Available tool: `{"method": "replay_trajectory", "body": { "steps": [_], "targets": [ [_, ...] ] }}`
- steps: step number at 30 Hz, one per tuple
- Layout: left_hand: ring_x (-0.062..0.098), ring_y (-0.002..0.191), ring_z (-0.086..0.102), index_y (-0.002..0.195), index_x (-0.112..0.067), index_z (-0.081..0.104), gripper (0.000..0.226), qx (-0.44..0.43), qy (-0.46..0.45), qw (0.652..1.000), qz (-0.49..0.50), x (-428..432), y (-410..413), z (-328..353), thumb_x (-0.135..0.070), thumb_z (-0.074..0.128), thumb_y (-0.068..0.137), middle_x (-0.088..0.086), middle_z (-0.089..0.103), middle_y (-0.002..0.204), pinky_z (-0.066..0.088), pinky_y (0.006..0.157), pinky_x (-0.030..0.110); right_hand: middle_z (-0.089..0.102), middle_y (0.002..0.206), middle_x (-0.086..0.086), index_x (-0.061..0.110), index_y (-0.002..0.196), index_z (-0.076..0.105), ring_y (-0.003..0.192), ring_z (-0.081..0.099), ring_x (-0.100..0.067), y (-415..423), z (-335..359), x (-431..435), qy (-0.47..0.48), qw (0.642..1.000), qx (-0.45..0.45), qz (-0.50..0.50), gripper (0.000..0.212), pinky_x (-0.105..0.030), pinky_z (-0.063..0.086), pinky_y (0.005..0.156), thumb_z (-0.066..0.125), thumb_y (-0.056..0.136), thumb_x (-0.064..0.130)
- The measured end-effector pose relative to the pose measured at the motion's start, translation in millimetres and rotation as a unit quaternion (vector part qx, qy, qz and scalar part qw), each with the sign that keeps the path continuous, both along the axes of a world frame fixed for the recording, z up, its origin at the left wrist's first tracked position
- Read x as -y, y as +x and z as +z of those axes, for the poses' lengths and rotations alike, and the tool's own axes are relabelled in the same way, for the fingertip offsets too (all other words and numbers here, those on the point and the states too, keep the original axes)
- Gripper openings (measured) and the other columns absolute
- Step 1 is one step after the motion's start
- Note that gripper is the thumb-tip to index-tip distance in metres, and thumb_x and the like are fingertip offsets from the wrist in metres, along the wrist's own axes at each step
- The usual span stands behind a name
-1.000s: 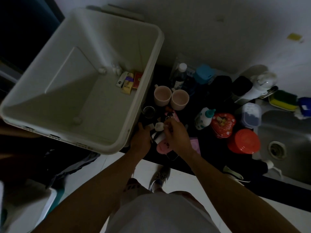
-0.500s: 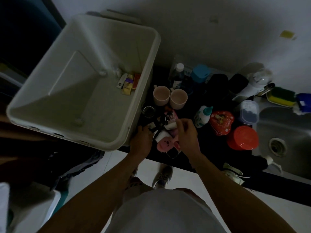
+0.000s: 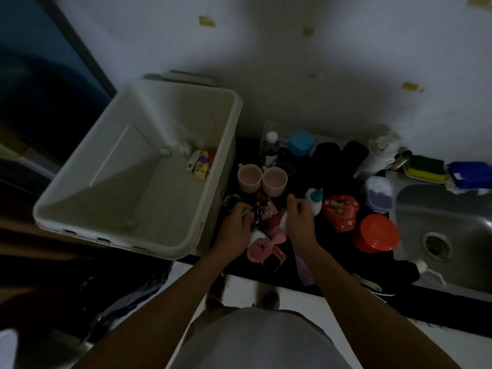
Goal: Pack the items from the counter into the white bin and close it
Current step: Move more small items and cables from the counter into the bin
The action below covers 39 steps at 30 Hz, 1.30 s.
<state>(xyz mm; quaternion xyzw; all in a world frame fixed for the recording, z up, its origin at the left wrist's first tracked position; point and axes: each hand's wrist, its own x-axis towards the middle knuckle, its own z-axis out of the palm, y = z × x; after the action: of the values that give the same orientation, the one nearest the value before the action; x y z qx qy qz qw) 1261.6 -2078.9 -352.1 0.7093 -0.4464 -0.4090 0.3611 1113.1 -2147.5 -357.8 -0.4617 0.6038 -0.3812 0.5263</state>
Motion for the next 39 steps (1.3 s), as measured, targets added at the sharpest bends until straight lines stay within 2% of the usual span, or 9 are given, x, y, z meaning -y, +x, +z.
{"method": "replay_trajectory", "body": {
  "steps": [3, 7, 12, 17, 21, 25, 30, 35, 39],
  "targets": [
    [-0.001, 0.076, 0.059, 0.097, -0.036, 0.051, 0.018, -0.016, -0.038, 0.999, -0.019, 11, -4, 35, -0.022, 0.042, 0.103, -0.002, 0.062, 0.092, 0.046, 0.065, 0.012, 0.057, 0.065, 0.005, 0.007, 0.087, 0.054, 0.055, 0.054, 0.003, 5, 17, 4, -0.054, 0.998, 0.003, 0.032, 0.030, -0.014, 0.044, 0.053, 0.049, 0.102, 0.033],
    [0.020, 0.072, 0.059, 0.099, -0.029, 0.054, 0.018, 0.009, -0.087, 0.995, -0.047, 30, -2, 87, -0.030, 0.037, 0.103, 0.009, 0.063, 0.087, 0.049, 0.064, 0.033, 0.062, 0.066, 0.016, 0.022, 0.083, 0.060, 0.059, 0.056, 0.008, 21, 50, 16, -0.103, 0.991, 0.012, 0.082, 0.026, -0.008, 0.042, 0.053, 0.045, 0.103, 0.032],
    [0.017, 0.077, 0.059, 0.103, -0.019, 0.057, 0.021, 0.036, -0.170, 0.984, -0.024, 53, 21, 134, -0.025, 0.037, 0.104, 0.002, 0.062, 0.085, 0.047, 0.067, 0.032, 0.064, 0.074, 0.005, 0.016, 0.086, 0.065, 0.069, 0.059, -0.008, 49, 83, 39, -0.133, 0.988, 0.035, 0.073, 0.035, -0.025, 0.048, 0.060, 0.036, 0.104, 0.027],
    [-0.003, 0.074, 0.055, 0.103, -0.017, 0.060, 0.021, 0.026, -0.192, 0.981, 0.008, 67, 62, 145, -0.015, 0.039, 0.102, 0.001, 0.063, 0.089, 0.041, 0.065, 0.008, 0.055, 0.063, 0.000, 0.013, 0.087, 0.066, 0.057, 0.050, -0.011, 90, 109, 56, -0.144, 0.982, 0.096, 0.070, 0.035, -0.026, 0.040, 0.053, 0.035, 0.103, 0.014],
    [-0.001, 0.067, 0.056, 0.106, -0.023, 0.059, 0.022, -0.017, -0.164, 0.986, 0.037, 74, 96, 147, -0.017, 0.038, 0.101, -0.003, 0.065, 0.088, 0.045, 0.063, 0.016, 0.053, 0.055, 0.002, 0.001, 0.093, 0.066, 0.049, 0.046, -0.010, 127, 125, 63, -0.158, 0.976, 0.121, 0.090, 0.032, -0.021, 0.036, 0.045, 0.036, 0.101, 0.009],
    [-0.003, 0.075, 0.056, 0.109, -0.025, 0.054, 0.014, 0.014, -0.160, 0.984, 0.072, 81, 145, 143, -0.023, 0.044, 0.099, -0.012, 0.062, 0.093, 0.045, 0.065, 0.017, 0.062, 0.073, 0.003, 0.018, 0.102, 0.068, 0.065, 0.056, -0.011, 169, 138, 69, -0.170, 0.973, 0.083, 0.133, 0.031, -0.025, 0.045, 0.057, 0.037, 0.100, 0.015],
    [0.018, 0.090, 0.062, 0.105, -0.016, 0.056, 0.013, 0.007, -0.123, 0.989, 0.085, 87, 199, 129, -0.021, 0.054, 0.093, 0.000, 0.065, 0.097, 0.051, 0.078, 0.032, 0.058, 0.069, 0.015, 0.028, 0.114, 0.059, 0.057, 0.052, -0.002, 218, 138, 75, -0.216, 0.962, 0.017, 0.164, 0.020, -0.018, 0.043, 0.052, 0.044, 0.101, 0.026],
    [0.023, 0.101, 0.061, 0.112, -0.012, 0.053, 0.024, -0.010, -0.033, 0.995, 0.097, 89, 252, 93, -0.017, 0.060, 0.089, 0.007, 0.061, 0.110, 0.052, 0.088, 0.041, 0.065, 0.094, 0.016, 0.028, 0.119, 0.055, 0.081, 0.062, 0.005, 269, 114, 81, -0.180, 0.964, -0.054, 0.188, 0.020, -0.010, 0.048, 0.066, 0.049, 0.100, 0.033],
    [0.025, 0.102, 0.060, 0.117, -0.007, 0.054, 0.027, -0.014, 0.021, 0.995, 0.098, 96, 281, 50, -0.010, 0.056, 0.090, 0.014, 0.061, 0.117, 0.052, 0.091, 0.040, 0.064, 0.095, 0.008, 0.019, 0.108, 0.058, 0.090, 0.062, -0.007, 298, 86, 88, -0.153, 0.968, -0.103, 0.169, 0.013, -0.028, 0.052, 0.082, 0.054, 0.099, 0.027]
  ]
}}
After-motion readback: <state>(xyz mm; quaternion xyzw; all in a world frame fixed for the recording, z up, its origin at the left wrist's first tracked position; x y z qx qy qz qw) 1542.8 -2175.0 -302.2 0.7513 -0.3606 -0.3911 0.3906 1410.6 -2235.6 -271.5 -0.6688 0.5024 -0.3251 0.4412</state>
